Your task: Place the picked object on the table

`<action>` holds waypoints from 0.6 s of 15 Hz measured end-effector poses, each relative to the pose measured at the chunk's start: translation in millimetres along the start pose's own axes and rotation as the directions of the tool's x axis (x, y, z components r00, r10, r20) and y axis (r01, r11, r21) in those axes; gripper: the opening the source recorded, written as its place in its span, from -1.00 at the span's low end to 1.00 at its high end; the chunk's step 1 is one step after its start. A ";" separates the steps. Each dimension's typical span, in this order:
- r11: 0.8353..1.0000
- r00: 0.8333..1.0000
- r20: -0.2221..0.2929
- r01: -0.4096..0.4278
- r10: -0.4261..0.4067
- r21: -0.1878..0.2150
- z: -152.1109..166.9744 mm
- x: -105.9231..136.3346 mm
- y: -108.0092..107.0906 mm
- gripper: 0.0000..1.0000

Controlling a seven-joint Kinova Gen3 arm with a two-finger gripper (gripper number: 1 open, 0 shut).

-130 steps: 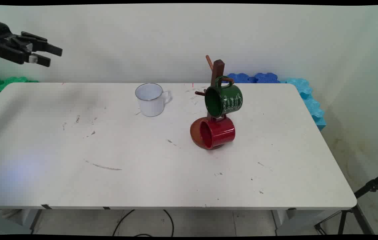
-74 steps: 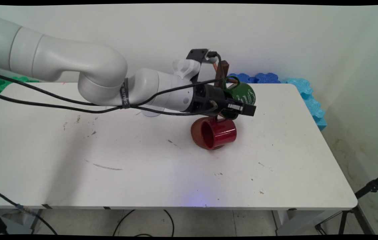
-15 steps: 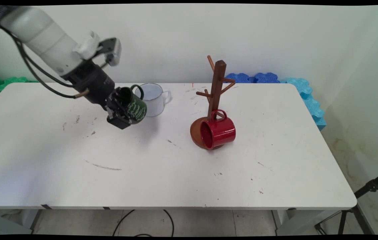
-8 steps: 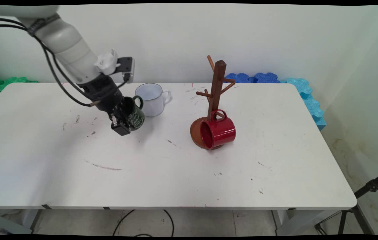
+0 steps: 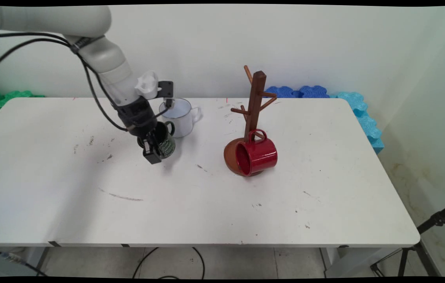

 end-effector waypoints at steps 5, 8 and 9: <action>1.000 0.999 0.031 0.011 -0.011 -0.012 16.7 9.9 -10.3 -1.00; 1.000 0.999 0.043 0.019 -0.018 -0.020 25.1 15.8 -16.1 -1.00; 1.000 0.999 0.046 0.022 -0.021 -0.022 27.3 17.5 -17.7 -1.00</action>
